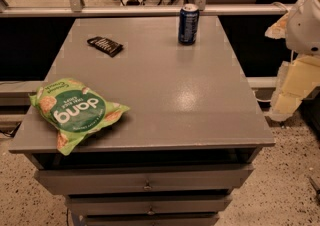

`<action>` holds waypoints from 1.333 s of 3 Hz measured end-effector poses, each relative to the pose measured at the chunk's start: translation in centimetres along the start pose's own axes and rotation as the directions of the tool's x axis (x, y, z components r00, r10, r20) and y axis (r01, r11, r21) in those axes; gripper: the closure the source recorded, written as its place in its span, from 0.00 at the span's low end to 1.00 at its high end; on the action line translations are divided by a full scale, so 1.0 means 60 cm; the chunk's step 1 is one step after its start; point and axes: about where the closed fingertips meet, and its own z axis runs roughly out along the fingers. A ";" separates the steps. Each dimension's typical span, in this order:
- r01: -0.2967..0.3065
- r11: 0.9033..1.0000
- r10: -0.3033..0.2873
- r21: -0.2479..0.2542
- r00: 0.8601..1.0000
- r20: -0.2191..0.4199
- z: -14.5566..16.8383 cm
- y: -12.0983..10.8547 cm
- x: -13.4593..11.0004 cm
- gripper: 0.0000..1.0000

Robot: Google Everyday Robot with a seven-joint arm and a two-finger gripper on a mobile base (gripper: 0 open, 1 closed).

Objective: Pick rxbar chocolate

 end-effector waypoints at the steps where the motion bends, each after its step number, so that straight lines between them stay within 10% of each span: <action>1: 0.000 1.000 0.000 0.000 1.000 0.000 0.000 0.000 0.000 0.00; 4: -0.006 1.000 0.008 -0.011 0.983 0.183 0.127 -0.073 -0.226 0.00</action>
Offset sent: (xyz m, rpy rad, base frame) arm 0.0509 0.0617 -0.0222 0.0928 -0.0251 0.0632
